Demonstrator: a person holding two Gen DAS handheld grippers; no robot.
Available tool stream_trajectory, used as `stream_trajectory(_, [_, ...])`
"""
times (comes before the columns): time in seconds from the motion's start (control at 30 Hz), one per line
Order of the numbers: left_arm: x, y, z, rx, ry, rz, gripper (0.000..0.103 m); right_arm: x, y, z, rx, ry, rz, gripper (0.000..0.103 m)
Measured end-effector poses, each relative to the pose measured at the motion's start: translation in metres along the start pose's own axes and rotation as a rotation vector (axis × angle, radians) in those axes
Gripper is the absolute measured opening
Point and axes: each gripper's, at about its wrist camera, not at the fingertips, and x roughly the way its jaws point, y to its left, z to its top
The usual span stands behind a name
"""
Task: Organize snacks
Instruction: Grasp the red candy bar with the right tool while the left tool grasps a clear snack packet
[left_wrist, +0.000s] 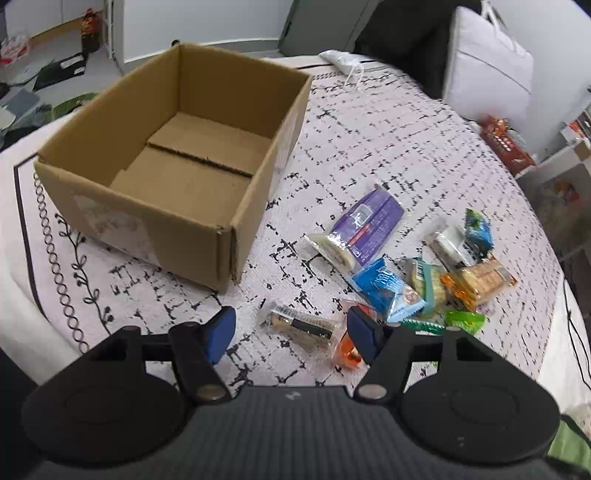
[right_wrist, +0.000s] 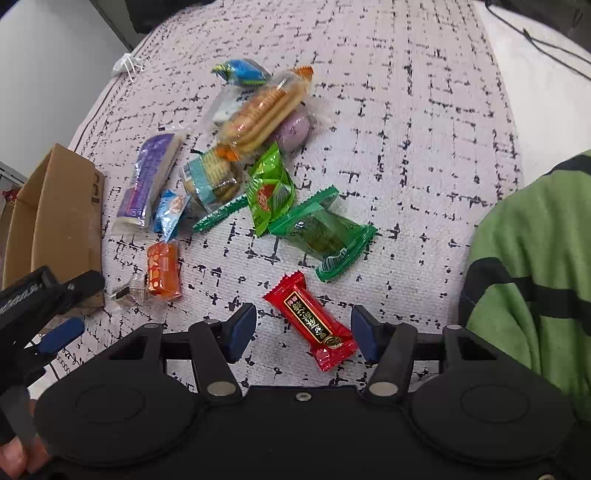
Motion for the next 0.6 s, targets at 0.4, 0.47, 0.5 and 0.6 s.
stream_trajectory(0.4, [0.039,-0.008,-0.005,-0.061,0.08,0.076,0.065,0.023,-0.009,0.006,0.066,0.067,0.016,0.038])
stream_trajectory(0.47, [0.039,-0.006,-0.008,-0.056,0.086,0.083,0.065,0.023,-0.011,0.006,0.088,0.075,0.034,0.036])
stream_trajectory(0.5, [0.038,-0.005,-0.009,-0.055,0.087,0.08,0.065,0.023,-0.013,0.006,0.096,0.08,0.044,0.036])
stream_trajectory(0.6, [0.035,-0.002,-0.011,-0.058,0.09,0.077,0.06,0.022,-0.012,0.006,0.088,0.08,0.053,0.036])
